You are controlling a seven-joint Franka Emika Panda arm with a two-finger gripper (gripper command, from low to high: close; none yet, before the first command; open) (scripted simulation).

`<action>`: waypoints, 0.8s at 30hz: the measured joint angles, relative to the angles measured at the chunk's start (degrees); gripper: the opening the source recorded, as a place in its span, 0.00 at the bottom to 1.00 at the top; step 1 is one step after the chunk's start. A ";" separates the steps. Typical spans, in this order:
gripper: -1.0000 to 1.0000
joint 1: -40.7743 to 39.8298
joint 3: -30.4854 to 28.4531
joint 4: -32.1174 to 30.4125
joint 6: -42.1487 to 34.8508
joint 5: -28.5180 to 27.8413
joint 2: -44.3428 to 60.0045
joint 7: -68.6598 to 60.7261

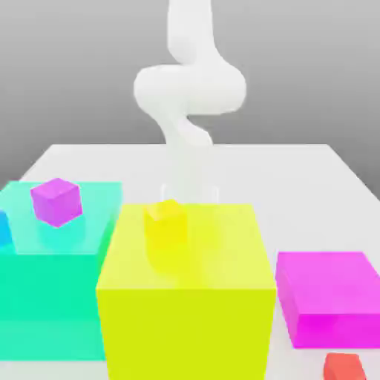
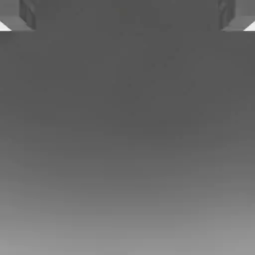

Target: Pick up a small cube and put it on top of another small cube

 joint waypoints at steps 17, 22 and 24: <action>0.50 -5.01 12.34 5.52 4.65 -20.04 35.27 11.84; 0.50 -3.25 13.53 6.87 6.56 -23.73 45.36 16.00; 0.50 -1.58 14.14 7.19 7.63 -23.78 49.22 19.06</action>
